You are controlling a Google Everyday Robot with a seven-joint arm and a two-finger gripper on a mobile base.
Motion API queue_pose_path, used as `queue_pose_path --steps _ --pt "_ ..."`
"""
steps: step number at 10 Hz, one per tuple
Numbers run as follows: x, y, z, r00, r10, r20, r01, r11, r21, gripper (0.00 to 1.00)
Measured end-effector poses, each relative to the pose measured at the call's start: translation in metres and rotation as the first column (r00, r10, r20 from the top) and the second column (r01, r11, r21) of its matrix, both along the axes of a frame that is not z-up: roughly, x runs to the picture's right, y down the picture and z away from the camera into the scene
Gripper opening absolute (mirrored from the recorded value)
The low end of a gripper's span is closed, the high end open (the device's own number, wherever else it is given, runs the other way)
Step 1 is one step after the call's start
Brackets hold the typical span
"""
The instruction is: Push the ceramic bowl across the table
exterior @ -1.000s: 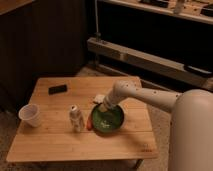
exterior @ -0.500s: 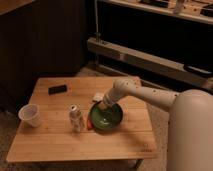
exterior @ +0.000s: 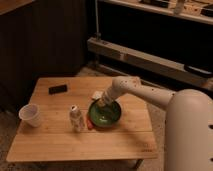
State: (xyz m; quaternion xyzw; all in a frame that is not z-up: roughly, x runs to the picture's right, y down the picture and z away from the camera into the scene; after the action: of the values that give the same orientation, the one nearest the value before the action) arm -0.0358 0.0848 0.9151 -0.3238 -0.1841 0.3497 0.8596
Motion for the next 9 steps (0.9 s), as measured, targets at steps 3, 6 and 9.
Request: queue_pose_path --steps 3,6,9 --pt "-0.006 -0.009 0.004 1.000 0.005 0.015 -0.005 0.9997 0.025 0.05" --pt "-0.011 -0.010 -0.001 1.000 0.003 0.027 -0.004 0.9983 0.058 0.32" --pt "-0.014 -0.008 -0.005 1.000 0.009 0.029 -0.011 0.9968 0.080 0.63"
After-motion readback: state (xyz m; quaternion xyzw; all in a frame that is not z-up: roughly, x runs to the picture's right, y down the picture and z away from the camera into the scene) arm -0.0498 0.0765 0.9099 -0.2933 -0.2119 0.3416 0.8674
